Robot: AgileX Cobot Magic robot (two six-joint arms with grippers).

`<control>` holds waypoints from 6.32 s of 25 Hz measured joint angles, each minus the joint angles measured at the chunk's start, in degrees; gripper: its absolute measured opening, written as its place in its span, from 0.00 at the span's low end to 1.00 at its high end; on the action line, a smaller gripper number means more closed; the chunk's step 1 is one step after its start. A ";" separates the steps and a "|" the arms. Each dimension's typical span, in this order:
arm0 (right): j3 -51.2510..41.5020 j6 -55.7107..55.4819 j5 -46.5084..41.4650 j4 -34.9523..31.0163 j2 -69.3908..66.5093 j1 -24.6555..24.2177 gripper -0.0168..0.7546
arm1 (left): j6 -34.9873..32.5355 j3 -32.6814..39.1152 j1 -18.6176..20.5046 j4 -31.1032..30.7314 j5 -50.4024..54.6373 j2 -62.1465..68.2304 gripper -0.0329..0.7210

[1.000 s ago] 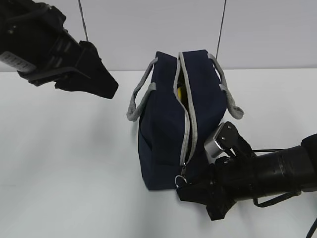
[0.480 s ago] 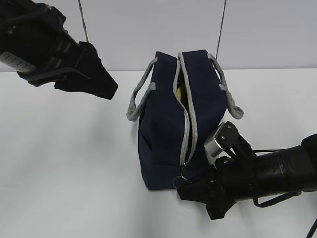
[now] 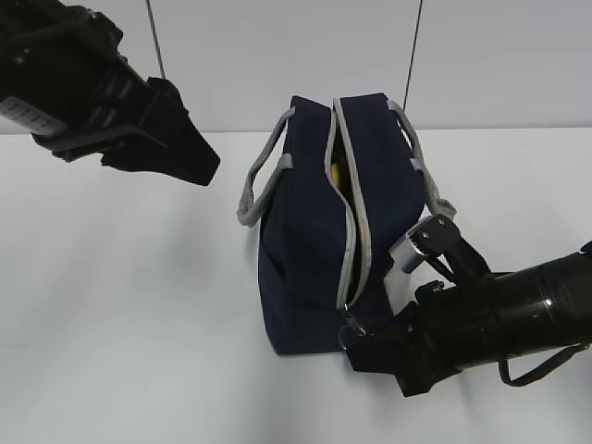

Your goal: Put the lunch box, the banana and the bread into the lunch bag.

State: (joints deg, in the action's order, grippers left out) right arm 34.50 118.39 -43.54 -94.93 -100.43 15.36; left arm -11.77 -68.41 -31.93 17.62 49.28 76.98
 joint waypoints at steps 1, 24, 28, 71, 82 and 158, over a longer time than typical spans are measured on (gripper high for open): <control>0.00 -1.76 0.07 1.83 0.11 0.00 0.00 | 0.00 0.00 0.00 0.00 0.00 0.00 0.59; 2.15 -17.75 -0.09 13.69 15.10 0.00 0.00 | 0.00 0.00 0.00 0.00 0.35 0.00 0.59; 3.76 -19.28 -0.09 15.49 16.44 0.00 0.00 | 0.00 0.00 0.00 0.00 0.39 0.00 0.59; 21.93 -23.85 3.63 18.67 18.23 0.00 0.00 | 0.00 0.00 0.00 0.00 0.51 0.00 0.59; 21.93 -23.85 4.80 17.14 18.23 0.00 0.00 | -1.90 0.00 0.00 0.13 0.80 0.00 0.59; 25.85 -26.19 2.05 19.79 16.01 0.00 0.00 | -96.12 20.54 -0.15 82.66 -23.54 17.07 0.06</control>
State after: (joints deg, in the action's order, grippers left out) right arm 60.35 92.20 -41.49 -75.15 -84.42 15.36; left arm -107.89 -47.87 -32.08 100.28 25.74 94.04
